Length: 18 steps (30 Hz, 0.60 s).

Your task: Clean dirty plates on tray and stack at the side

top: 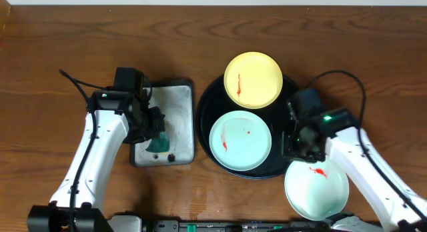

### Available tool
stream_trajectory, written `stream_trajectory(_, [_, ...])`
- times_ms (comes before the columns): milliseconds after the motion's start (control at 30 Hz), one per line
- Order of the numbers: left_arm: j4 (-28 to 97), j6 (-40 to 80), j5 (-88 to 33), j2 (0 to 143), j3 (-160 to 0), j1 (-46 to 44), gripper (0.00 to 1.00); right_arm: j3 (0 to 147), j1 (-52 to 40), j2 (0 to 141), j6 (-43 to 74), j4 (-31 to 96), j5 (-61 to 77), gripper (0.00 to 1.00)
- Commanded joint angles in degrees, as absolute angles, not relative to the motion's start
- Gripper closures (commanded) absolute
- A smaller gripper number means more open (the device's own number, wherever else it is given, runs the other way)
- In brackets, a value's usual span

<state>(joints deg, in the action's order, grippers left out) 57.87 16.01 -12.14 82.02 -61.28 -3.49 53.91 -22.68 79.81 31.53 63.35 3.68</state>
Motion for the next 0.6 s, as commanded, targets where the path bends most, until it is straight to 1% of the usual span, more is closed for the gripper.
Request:
stream_trajectory(0, [58.1, 15.0, -12.9, 82.0, -62.5, -3.6, 0.92, 52.0, -24.4, 82.6, 41.1, 62.9, -3.2, 0.65])
stream_trajectory(167, [58.1, 15.0, -12.9, 82.0, -62.5, -3.6, 0.93, 49.3, -24.5, 87.2, 43.1, 59.2, -2.7, 0.65])
stream_trajectory(233, [58.1, 15.0, -12.9, 82.0, -62.5, -3.6, 0.92, 48.8, -24.5, 89.0, 43.5, 57.8, -2.5, 0.67])
stream_trajectory(267, [58.1, 15.0, -12.9, 82.0, -62.5, -3.6, 0.93, 48.8, -24.5, 89.7, 43.5, 57.1, -2.5, 0.70])
stream_trajectory(333, [58.1, 15.0, -12.9, 82.0, -62.5, -3.6, 0.93, 48.8, -24.4, 90.2, 43.5, 55.7, -2.6, 0.84])
stream_trajectory(433, [58.1, 15.0, -12.9, 82.0, -62.5, -3.6, 0.93, 49.2, -24.3, 90.1, 43.4, 55.0, -3.1, 0.98])
stream_trajectory(567, [58.1, 15.0, -12.9, 82.0, -62.5, -3.6, 0.92, 50.8, -23.7, 89.8, 40.4, 55.0, -5.7, 0.99])
